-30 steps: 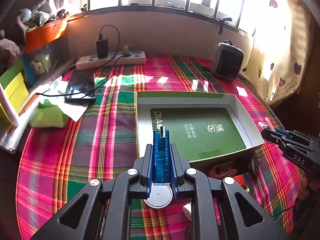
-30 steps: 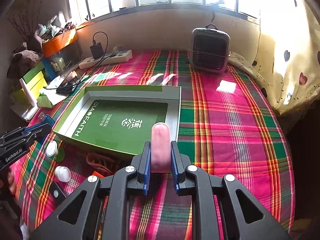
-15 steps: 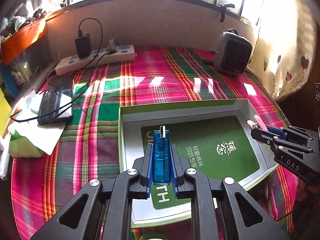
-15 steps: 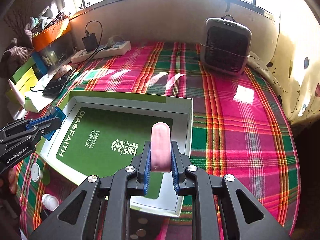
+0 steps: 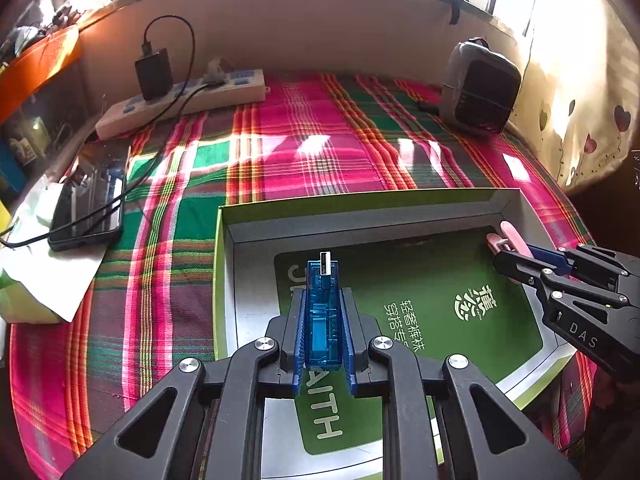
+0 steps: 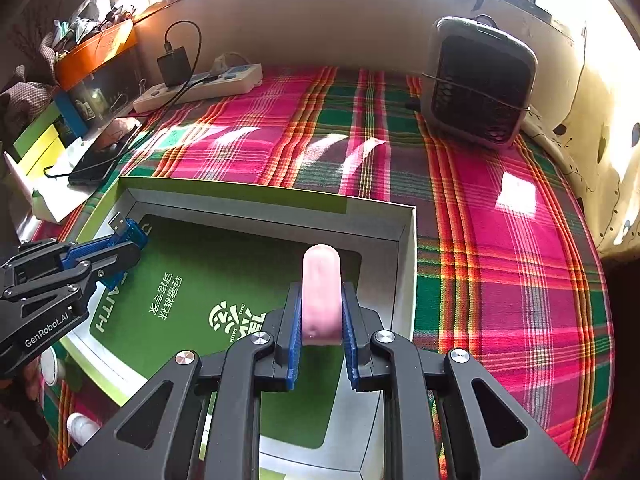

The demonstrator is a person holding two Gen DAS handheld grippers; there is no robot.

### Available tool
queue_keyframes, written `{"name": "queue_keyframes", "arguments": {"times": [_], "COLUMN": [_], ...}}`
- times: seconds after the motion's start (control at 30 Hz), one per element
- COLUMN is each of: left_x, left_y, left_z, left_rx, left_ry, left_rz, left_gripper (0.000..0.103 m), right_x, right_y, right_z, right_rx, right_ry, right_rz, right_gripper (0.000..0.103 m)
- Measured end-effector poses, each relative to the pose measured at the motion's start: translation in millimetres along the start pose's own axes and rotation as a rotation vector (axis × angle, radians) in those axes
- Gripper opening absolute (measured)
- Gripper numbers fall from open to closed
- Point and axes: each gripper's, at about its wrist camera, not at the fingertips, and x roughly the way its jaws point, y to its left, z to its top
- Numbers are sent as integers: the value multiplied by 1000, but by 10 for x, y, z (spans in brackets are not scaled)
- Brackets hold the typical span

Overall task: Organize rigid objects
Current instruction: 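Carry blue USB drive with left gripper while right gripper carries pink block into green box, then open left gripper releasing USB drive while right gripper releases pink block in box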

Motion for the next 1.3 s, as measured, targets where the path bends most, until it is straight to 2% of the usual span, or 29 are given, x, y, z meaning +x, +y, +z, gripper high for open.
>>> {"name": "queue_keyframes", "arguments": {"times": [0.73,0.83,0.97,1.3], "left_x": [39,22,-17,-305], "left_y": [4,4,0,-14], "left_z": [6,1,-14,-77], "left_rx": [-3,-5,-6,-11], "left_ry": [-2,-5,-10,-60], "left_rz": [6,7,3,-11], "left_gripper": [16,18,26,29], "right_x": [51,42,13,-213], "right_y": [19,11,10,-8], "right_z": [11,2,-17,-108], "right_rx": [0,1,8,29], "right_ry": [-33,-36,-44,-90], "right_rz": [-9,-3,5,7], "right_gripper": [19,19,24,33]}}
